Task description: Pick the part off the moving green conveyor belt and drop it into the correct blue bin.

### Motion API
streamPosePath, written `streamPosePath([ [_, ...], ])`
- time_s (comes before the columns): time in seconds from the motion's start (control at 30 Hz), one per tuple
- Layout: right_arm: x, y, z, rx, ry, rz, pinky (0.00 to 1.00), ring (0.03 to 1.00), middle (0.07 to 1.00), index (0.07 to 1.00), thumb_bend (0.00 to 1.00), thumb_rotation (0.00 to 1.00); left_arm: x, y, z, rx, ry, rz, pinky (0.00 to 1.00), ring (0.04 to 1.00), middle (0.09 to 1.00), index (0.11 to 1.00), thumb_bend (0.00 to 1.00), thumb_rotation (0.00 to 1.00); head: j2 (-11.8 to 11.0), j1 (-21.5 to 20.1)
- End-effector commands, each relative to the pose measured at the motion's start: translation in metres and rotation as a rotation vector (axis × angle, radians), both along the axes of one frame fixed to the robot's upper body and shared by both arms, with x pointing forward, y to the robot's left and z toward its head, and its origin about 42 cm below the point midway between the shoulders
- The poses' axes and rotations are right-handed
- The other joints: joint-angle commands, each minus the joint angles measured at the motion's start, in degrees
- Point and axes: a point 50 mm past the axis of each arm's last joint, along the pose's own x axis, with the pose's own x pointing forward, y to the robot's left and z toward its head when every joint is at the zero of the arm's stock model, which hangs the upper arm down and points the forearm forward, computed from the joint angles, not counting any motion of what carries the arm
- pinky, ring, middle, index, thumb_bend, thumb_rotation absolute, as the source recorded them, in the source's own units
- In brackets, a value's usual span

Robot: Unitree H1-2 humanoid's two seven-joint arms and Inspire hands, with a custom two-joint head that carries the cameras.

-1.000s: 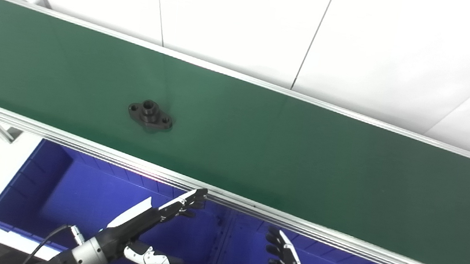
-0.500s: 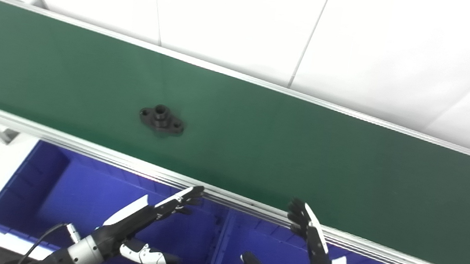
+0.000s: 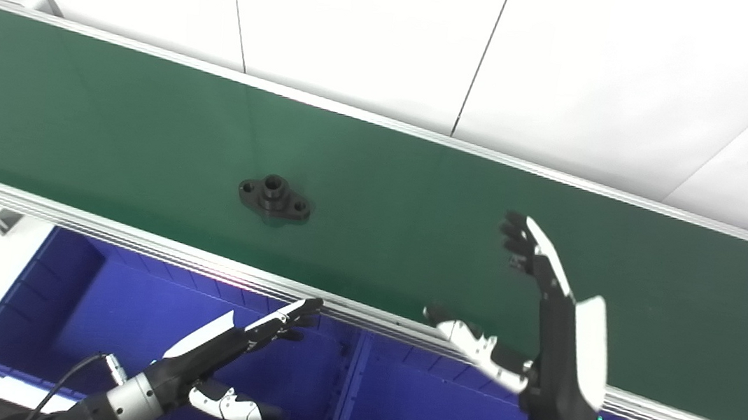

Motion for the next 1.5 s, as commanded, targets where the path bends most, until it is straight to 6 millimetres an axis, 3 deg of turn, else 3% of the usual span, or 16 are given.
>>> streamPosePath([
  [0.0,0.008,0.000,0.009,-0.021,-0.019,0.014,0.73,0.790,0.814,0.853,0.74,0.34,0.005,0.000,0.008,-0.020,-0.050,-0.013,0.89,0.957,1.000,1.000,0.66,0.53,0.0,-0.3],
  [0.57,0.069,0.028,0.010,-0.149,0.038,0.074,0.69,0.775,0.803,0.849,0.77,0.31,0.007,0.010,0.009,-0.010,-0.048,-0.024,0.89,0.964,1.000,1.000,0.67,0.57,-0.3,-5.7],
  [0.83,0.090,0.039,0.004,-0.241,0.087,0.094,0.68,0.769,0.809,0.840,0.78,0.30,0.008,0.013,0.008,-0.006,-0.045,-0.026,0.90,0.966,1.000,1.000,0.67,0.58,-0.4,-8.2],
  [1.47,0.129,0.056,-0.021,-0.405,0.168,0.171,0.70,0.770,0.803,0.828,0.79,0.27,0.008,0.018,0.009,0.013,-0.038,-0.057,0.90,0.971,1.000,1.000,0.65,0.57,-0.3,-9.6],
])
